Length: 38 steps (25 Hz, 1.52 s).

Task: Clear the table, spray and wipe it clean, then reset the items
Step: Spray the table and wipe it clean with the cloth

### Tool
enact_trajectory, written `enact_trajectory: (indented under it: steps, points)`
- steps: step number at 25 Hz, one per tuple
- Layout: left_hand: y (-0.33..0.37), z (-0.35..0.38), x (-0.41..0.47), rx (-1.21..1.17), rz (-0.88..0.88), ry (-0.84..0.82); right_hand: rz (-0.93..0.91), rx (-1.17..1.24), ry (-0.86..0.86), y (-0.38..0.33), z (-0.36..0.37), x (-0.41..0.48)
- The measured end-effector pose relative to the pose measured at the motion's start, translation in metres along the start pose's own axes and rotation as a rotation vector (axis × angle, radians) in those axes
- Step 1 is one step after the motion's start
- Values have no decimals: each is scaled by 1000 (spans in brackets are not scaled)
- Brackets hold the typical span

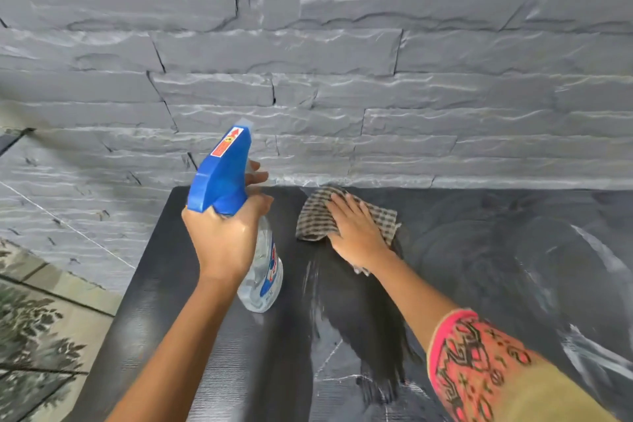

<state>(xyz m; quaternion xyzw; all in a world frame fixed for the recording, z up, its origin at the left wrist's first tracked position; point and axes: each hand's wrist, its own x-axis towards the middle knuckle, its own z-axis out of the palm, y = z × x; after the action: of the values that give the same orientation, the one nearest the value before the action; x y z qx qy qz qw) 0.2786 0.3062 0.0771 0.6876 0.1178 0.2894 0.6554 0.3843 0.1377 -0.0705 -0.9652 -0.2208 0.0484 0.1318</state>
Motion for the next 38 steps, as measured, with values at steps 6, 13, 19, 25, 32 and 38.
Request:
enact_trajectory:
  steps: [6, 13, 19, 25, 32, 38]
  points:
    - [-6, 0, -9, 56, 88, 70, -289, 70, -71, -73, 25, 61]
    - [-7, 2, -8, 43, 64, 44, -142, 107, 50, 22, -5, 22]
    - [-4, 3, -9, -6, 45, 66, 354, 31, 188, 70, -20, -24]
    - [1, 3, -11, 10, 39, 76, -138, -37, 33, -22, 12, -83]
    - [0, 4, -8, 35, 73, 66, -54, 2, 60, 18, 2, -72]
    - [-3, 3, -9, 13, 74, 73, -14, 12, 33, -25, 3, 20]
